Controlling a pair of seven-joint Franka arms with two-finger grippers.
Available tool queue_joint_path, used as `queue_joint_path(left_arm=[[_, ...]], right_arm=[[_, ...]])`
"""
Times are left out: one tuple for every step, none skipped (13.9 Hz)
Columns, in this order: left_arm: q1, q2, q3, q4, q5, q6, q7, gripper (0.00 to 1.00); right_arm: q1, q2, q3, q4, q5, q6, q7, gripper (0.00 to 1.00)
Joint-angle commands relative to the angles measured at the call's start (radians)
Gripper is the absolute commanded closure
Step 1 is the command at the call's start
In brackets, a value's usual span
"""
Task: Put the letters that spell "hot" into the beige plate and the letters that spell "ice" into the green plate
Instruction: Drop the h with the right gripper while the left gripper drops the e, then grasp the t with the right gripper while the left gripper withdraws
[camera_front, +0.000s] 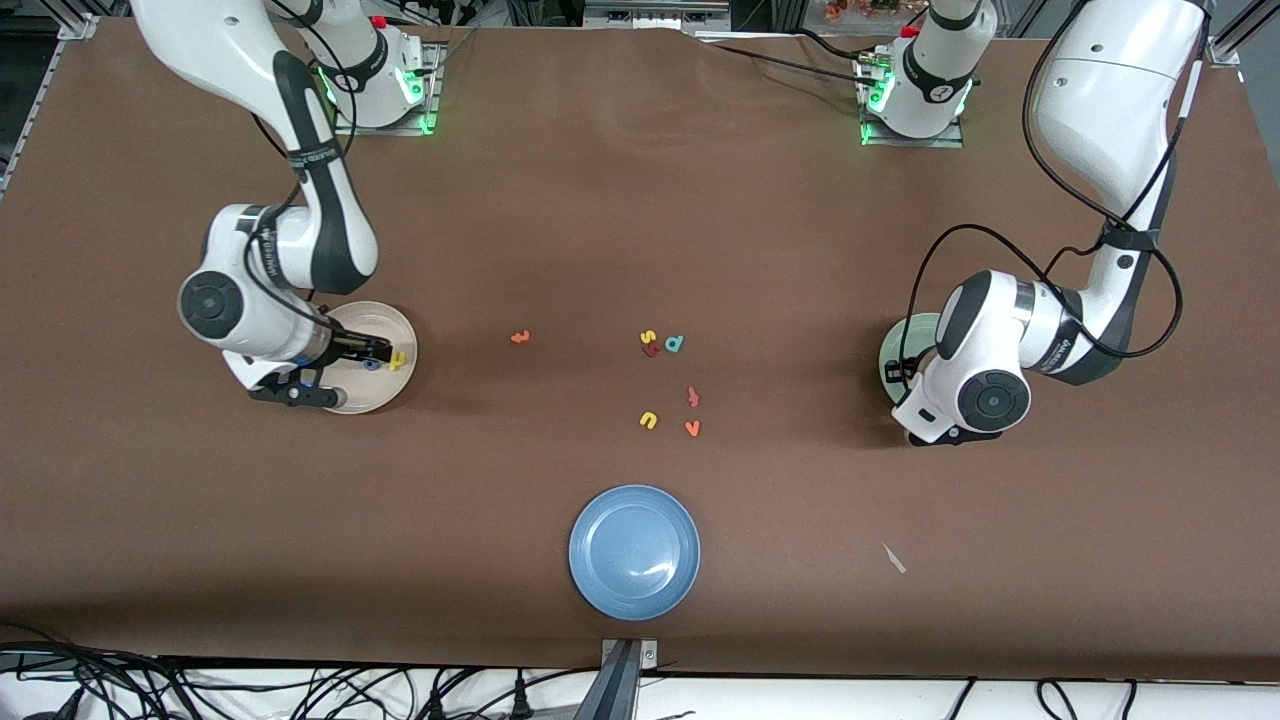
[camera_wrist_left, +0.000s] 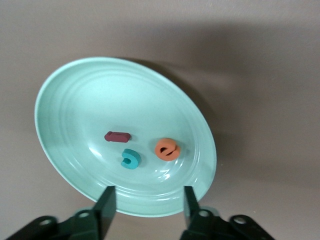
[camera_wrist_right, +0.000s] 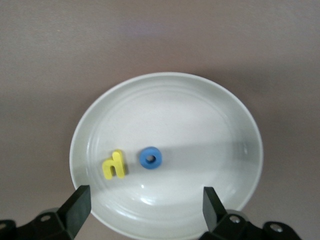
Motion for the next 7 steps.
queue_joint_path(left_arm=[[0.005,-0.069,-0.008,0.001,0.025,-0.012,0.012,0.0],[0.008,-0.088,-0.008,0.003,0.023,-0.012,0.012,0.0],[0.014,-0.105,-0.008,0.006,0.017,-0.012,0.012,0.0],[0.031,-0.111,-0.008,0.025,-0.006,-0.012,0.014,0.0],[0.055,-0.118,-0.009,0.044,-0.027,-0.011,0.015,0.0],[0.063,-0.12,-0.009,0.073,-0.058,-0.011,0.015,0.0],[0.058,-0.12,-0.009,0.093,-0.087,-0.012,0.015,0.0]], right_arm=[[-0.009,-0.015,0.01,0.025,0.086,-0.074,0.092,0.0],[-0.001,-0.017,0.013,0.024,0.121,-0.062,0.18,0.0],[0.009,-0.018,0.02,0.027,0.135,-0.051,0.292,0.0],[0.041,-0.02,0.024,0.027,0.137,-0.032,0.416,0.0],[0.08,-0.02,0.024,0.025,0.137,0.003,0.536,0.0],[0.113,-0.015,0.027,0.025,0.137,0.036,0.658,0.0],[0.152,-0.011,0.027,0.025,0.137,0.066,0.76,0.0]])
